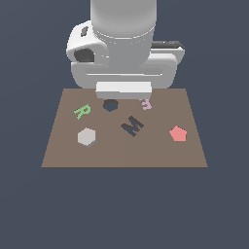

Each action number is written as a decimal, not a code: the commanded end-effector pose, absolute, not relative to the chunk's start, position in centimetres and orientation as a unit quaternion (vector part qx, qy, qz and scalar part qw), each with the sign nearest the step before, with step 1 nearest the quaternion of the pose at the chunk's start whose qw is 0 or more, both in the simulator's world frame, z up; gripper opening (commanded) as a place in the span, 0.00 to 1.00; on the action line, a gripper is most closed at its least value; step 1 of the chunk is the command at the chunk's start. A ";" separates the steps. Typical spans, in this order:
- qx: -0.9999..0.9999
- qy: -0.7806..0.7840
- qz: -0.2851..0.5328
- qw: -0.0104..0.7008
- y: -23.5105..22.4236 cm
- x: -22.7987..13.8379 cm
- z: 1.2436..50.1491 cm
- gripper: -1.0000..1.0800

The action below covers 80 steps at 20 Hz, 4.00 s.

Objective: Insert a designated object into the corresponding slot on a board.

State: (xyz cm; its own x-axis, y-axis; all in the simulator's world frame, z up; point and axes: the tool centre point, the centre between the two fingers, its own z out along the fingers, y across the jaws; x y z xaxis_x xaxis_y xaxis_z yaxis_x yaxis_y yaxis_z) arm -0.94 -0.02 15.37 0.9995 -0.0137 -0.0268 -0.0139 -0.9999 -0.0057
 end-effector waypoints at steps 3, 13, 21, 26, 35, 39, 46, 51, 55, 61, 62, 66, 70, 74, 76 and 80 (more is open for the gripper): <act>-1.000 0.006 0.013 0.003 -0.1 -0.9 15.3 0.96; -1.000 -0.018 0.010 0.002 -3.1 0.4 12.7 0.96; -0.998 -0.055 0.005 0.001 -7.7 2.9 8.7 0.96; -0.997 -0.075 0.002 0.000 -9.9 4.5 6.6 0.96; -0.996 -0.090 0.000 0.000 -11.6 6.0 5.1 0.96; -0.996 -0.090 0.000 0.000 -11.6 6.0 5.0 0.96; -0.996 -0.091 0.000 0.000 -11.7 6.0 3.4 0.96; -0.996 -0.091 0.000 0.000 -11.6 6.1 3.0 0.00; -0.996 -0.091 0.000 0.000 -11.6 6.1 3.0 0.00; -0.996 -0.091 0.000 0.000 -11.6 6.1 3.1 0.00; -0.996 -0.091 0.000 0.000 -11.6 6.1 3.3 0.00; -0.996 -0.091 0.000 0.000 -11.6 6.0 3.3 0.00; -0.996 -0.088 0.000 0.000 -11.5 5.7 3.3 0.00; -0.997 -0.081 0.000 0.000 -11.3 5.0 3.4 0.00; -0.997 -0.076 0.000 0.000 -11.2 4.5 3.4 0.00; -0.998 -0.061 0.000 0.000 -10.7 3.1 3.5 0.00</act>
State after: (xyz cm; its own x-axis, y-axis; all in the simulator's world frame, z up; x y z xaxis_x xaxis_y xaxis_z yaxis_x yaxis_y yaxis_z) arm 3.59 -10.87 3.41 0.9910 0.1335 -0.0014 0.1335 -0.9910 -0.0003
